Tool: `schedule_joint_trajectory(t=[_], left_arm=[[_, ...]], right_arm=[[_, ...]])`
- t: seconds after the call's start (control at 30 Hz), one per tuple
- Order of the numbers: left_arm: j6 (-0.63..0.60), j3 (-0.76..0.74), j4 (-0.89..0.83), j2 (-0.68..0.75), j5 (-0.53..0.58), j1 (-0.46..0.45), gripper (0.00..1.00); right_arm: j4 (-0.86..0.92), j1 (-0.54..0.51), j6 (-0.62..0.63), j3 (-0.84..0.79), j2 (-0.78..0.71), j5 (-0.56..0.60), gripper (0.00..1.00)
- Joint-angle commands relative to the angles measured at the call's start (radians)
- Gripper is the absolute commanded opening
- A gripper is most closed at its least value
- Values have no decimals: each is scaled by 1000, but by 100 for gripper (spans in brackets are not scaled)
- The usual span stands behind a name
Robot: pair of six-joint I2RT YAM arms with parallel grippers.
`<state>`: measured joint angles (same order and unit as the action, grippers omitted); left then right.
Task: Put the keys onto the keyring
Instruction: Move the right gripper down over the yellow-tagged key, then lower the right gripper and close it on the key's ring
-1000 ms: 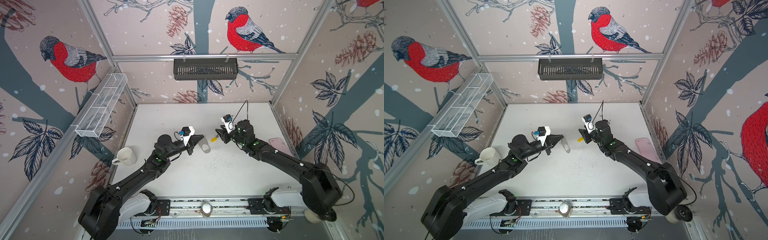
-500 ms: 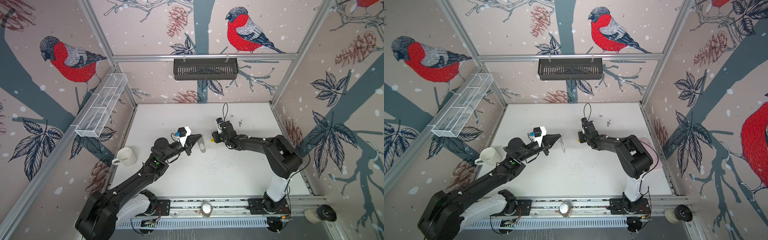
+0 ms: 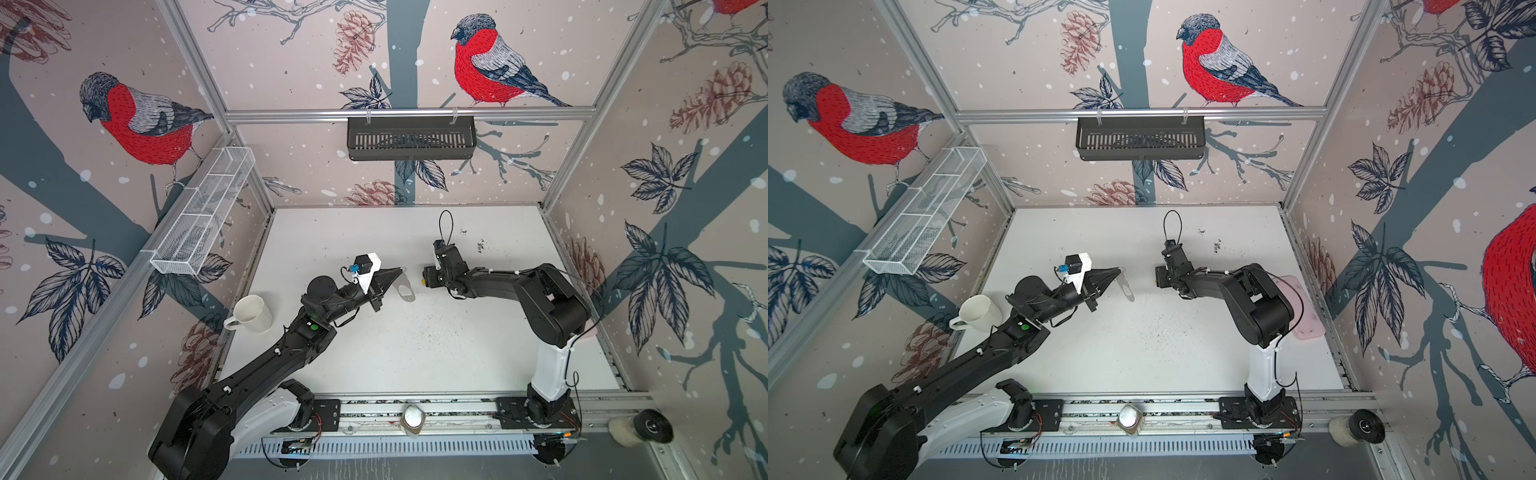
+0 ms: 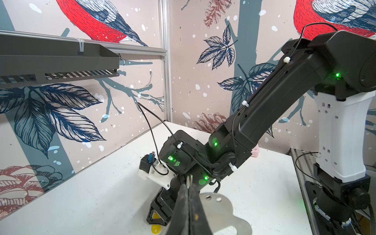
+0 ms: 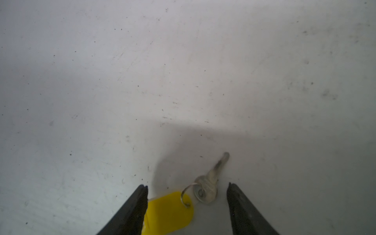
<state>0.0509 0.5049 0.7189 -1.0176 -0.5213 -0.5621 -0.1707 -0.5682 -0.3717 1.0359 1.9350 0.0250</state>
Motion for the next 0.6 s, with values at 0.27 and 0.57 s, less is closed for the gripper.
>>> schedule_joint_trajectory(t=[0.27,0.57], left_arm=[[-22,3,9,13,-5,0,0],[-23,1,3,20,-2,-1,0]], right_arm=[[-6,-1,-4,49,37,-249,63],[-18,-2,42,47,-3,-311,58]])
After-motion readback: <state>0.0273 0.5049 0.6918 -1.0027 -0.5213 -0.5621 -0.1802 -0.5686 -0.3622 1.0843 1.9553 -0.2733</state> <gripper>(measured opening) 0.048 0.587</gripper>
